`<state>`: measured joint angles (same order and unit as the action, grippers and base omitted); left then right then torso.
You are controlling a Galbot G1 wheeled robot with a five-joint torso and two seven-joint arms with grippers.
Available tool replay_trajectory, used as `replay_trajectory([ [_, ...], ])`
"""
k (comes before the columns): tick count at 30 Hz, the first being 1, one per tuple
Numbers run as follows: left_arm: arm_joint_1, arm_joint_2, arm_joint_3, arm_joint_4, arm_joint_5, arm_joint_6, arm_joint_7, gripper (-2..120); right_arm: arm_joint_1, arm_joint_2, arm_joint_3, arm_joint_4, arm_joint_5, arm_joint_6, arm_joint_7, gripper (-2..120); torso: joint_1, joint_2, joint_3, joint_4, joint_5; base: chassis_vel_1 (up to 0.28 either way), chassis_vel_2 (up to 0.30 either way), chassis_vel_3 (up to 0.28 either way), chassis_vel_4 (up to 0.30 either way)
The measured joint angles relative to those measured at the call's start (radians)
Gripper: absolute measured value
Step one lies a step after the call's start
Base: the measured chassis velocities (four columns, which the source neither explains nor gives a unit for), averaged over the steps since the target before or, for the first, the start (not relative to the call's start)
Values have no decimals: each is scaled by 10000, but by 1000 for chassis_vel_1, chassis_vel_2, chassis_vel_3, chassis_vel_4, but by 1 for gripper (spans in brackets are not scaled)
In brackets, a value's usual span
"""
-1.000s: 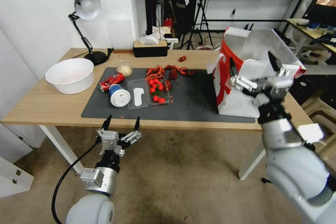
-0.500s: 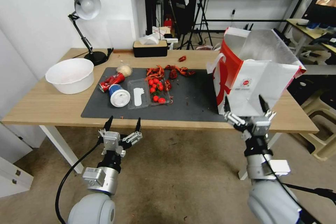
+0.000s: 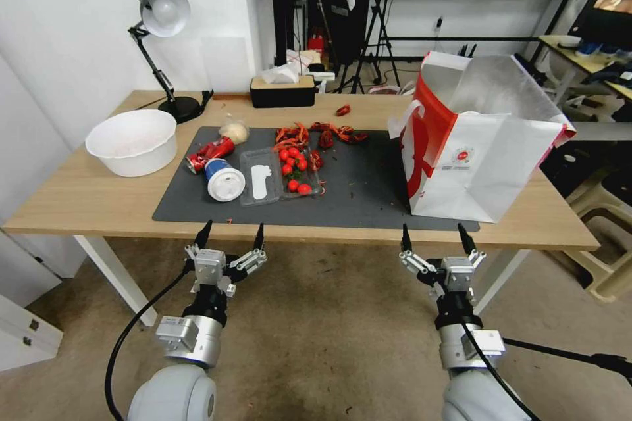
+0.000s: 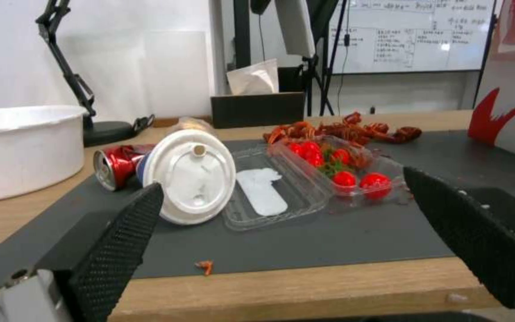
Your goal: Pick up the trash from the table and place it into the takeout bag.
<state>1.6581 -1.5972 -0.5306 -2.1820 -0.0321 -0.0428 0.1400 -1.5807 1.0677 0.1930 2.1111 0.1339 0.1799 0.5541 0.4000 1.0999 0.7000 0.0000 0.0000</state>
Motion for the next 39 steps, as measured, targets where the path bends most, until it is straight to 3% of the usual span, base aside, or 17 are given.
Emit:
replay_trajectory([
  [9,-133,110,-5,97,-161,-5,-40,100,57,2,81,-16,78,-1,-13,100,0,0,0,0,0,0,0,0,0],
  [17,-1000,537,3,551,-767,96,-328,100,57,-56,184,37,84,-1,-65,100,0,0,0,-1,-1,0,0,0,0],
  [27,-2872,1977,74,1618,-1967,1231,-1255,100,258,-48,149,-23,140,-81,-111,100,0,0,1,2,0,0,0,0,0],
  [29,-2936,2019,95,1649,-2011,1290,-1295,100,263,-47,149,-23,144,-86,-112,100,1,0,1,2,-1,0,0,0,0],
  [33,-3640,2330,469,1868,-2398,2186,-1990,100,277,12,151,-39,149,-134,-119,100,0,0,1,0,0,0,0,0,0],
  [39,-4194,2457,760,2132,-2555,2675,-2517,100,290,60,157,-39,138,-163,-124,100,0,0,1,0,0,0,0,0,0],
])
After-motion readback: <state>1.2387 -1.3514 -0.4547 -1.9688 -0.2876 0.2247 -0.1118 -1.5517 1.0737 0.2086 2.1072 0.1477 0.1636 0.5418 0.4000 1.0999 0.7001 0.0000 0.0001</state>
